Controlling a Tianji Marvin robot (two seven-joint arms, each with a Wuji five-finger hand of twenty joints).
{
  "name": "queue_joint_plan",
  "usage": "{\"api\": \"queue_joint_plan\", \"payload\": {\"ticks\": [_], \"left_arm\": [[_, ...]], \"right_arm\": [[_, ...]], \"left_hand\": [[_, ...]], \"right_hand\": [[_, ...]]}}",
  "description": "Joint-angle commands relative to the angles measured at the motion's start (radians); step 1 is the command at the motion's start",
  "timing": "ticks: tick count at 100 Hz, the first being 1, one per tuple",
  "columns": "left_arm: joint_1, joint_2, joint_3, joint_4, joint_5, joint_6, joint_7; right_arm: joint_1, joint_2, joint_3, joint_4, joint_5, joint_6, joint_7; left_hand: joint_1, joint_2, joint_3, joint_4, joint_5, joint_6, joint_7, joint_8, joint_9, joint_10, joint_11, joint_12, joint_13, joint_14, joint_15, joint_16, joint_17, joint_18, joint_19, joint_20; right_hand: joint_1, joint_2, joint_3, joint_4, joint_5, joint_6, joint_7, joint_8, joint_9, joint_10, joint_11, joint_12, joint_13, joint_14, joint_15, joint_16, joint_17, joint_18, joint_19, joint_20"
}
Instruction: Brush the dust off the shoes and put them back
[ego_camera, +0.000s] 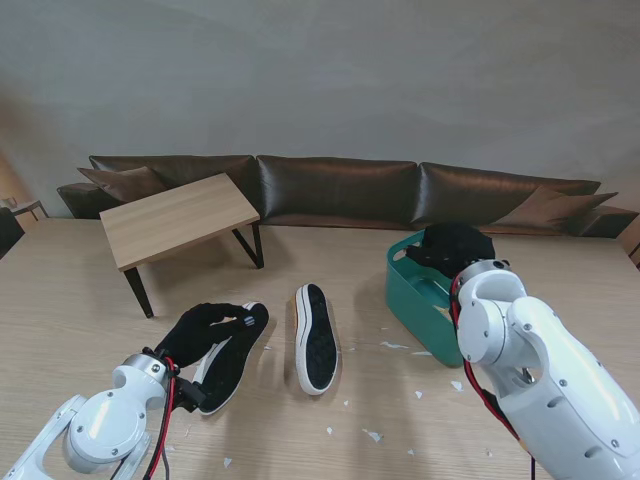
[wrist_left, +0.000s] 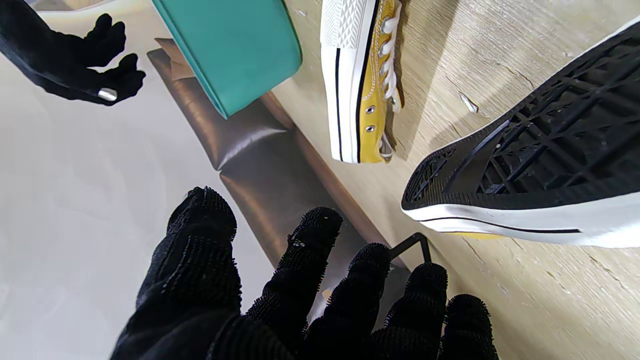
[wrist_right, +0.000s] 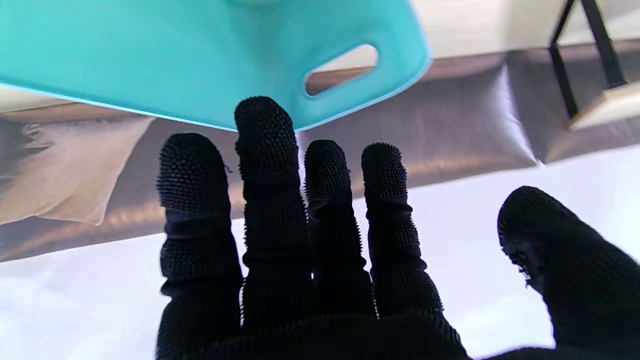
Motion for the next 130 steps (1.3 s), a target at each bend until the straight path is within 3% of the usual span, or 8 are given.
{"api": "queue_joint_plan", "payload": {"ticks": [1,25,48,82,115,130], "left_arm": [[0.0,-0.001,0.004,-0.001,-0.003,-0.004,-0.022],[-0.006,0.0,0.022,-0.003,-0.004,0.0,-0.028],[-0.015,0.003,0.048,-0.016,0.0,0.003,-0.036],[-0.025,0.021,0.052,-0.046,0.05,0.011,-0.099],[-0.02,0.05,-0.003,-0.09,0.223,-0.025,-0.181],[-0.017,0.055,-0.022,-0.108,0.266,-0.004,-0.201]], "right_arm": [[-0.058,-0.015,0.0,-0.04,0.007,-0.029,-0.011],[-0.234,-0.048,0.05,-0.161,0.148,-0.115,-0.188],[-0.321,-0.084,0.024,-0.147,0.256,-0.213,-0.369],[-0.352,-0.083,0.03,-0.096,0.285,-0.315,-0.378],[-0.351,-0.084,0.031,-0.08,0.3,-0.336,-0.38],[-0.35,-0.083,0.031,-0.076,0.308,-0.338,-0.371]], "left_hand": [[0.024,0.046,-0.019,0.031,0.011,0.005,-0.002,0.002,0.021,0.004,0.0,0.009,-0.055,0.009,-0.005,0.009,-0.021,-0.024,-0.025,0.003],[0.024,0.046,-0.02,0.031,0.008,0.005,-0.003,0.001,0.021,0.004,0.0,0.009,-0.056,0.009,-0.005,0.009,-0.022,-0.023,-0.025,0.003],[0.024,0.045,-0.019,0.031,0.008,0.004,-0.003,0.001,0.021,0.004,0.0,0.009,-0.055,0.009,-0.005,0.009,-0.02,-0.023,-0.024,0.004],[0.027,0.043,-0.018,0.032,0.005,-0.006,-0.004,0.001,0.021,-0.001,0.0,0.009,-0.053,0.004,-0.005,0.009,-0.014,-0.021,-0.023,0.004],[0.044,0.018,-0.008,0.033,0.019,-0.031,0.007,0.004,0.041,-0.019,0.006,0.013,-0.031,-0.001,0.002,0.013,0.008,-0.01,-0.017,0.003],[0.035,0.012,-0.005,0.033,0.015,-0.031,0.007,0.005,0.039,-0.02,0.005,0.014,-0.029,-0.001,0.002,0.014,0.015,-0.008,-0.013,0.004]], "right_hand": [[-0.019,-0.031,0.026,0.023,-0.045,0.001,-0.018,-0.008,-0.052,0.026,-0.007,-0.018,-0.041,0.018,-0.011,-0.011,-0.283,0.028,-0.022,-0.001],[-0.017,-0.058,0.01,0.018,-0.106,-0.023,-0.07,-0.031,-0.157,0.03,-0.035,-0.048,-0.158,0.048,-0.064,-0.038,-0.372,0.049,-0.077,-0.001],[-0.008,-0.08,0.011,0.018,-0.111,-0.036,-0.089,-0.037,-0.191,0.031,-0.044,-0.061,-0.213,0.061,-0.091,-0.054,-0.425,0.067,-0.131,0.003],[0.0,-0.094,0.018,0.016,-0.123,-0.038,-0.106,-0.035,-0.224,0.035,-0.05,-0.07,-0.249,0.065,-0.117,-0.07,-0.447,0.074,-0.181,0.02],[-0.001,-0.084,0.03,0.014,-0.112,-0.031,-0.103,-0.033,-0.208,0.038,-0.047,-0.075,-0.238,0.066,-0.113,-0.072,-0.439,0.074,-0.189,0.035],[-0.001,-0.082,0.031,0.014,-0.104,-0.026,-0.1,-0.033,-0.198,0.04,-0.045,-0.076,-0.232,0.069,-0.112,-0.072,-0.438,0.076,-0.192,0.041]]}}
